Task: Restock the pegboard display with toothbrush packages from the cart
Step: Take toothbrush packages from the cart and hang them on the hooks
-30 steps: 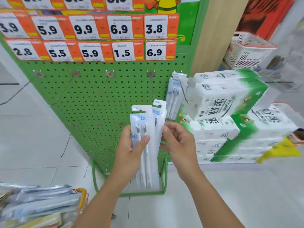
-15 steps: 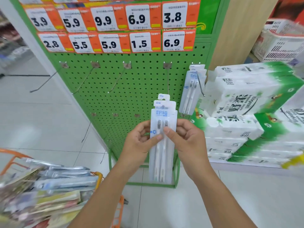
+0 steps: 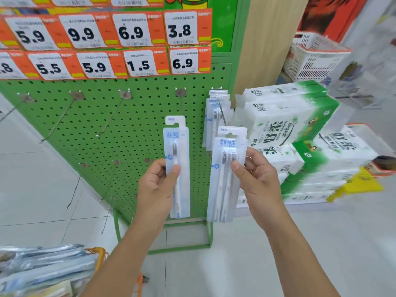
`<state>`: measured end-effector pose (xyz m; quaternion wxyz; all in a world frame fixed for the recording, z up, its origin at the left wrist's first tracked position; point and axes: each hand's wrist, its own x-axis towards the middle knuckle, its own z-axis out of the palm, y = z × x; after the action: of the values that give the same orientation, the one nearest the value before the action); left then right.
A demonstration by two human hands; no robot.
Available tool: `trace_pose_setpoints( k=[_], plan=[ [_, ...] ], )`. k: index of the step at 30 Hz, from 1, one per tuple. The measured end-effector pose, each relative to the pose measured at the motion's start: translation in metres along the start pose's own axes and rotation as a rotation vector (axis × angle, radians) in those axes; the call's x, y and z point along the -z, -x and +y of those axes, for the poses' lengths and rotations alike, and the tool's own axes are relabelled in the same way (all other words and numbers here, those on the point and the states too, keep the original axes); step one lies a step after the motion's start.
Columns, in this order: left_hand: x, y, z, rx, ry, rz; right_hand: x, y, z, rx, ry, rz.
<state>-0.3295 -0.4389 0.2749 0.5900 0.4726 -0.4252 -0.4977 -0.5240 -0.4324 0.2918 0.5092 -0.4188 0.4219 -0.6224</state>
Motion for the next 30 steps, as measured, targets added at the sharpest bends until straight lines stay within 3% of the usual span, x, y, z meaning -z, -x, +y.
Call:
trace_pose_setpoints(
  k=[5, 30],
  plan=[
    [-0.009, 0.001, 0.001, -0.070, -0.148, -0.024, 0.017, -0.019, 0.004, 0.023, 0.055, -0.042],
    [0.000, -0.007, -0.014, 0.083, -0.062, 0.045, 0.023, -0.051, 0.022, -0.034, 0.161, -0.084]
  ],
)
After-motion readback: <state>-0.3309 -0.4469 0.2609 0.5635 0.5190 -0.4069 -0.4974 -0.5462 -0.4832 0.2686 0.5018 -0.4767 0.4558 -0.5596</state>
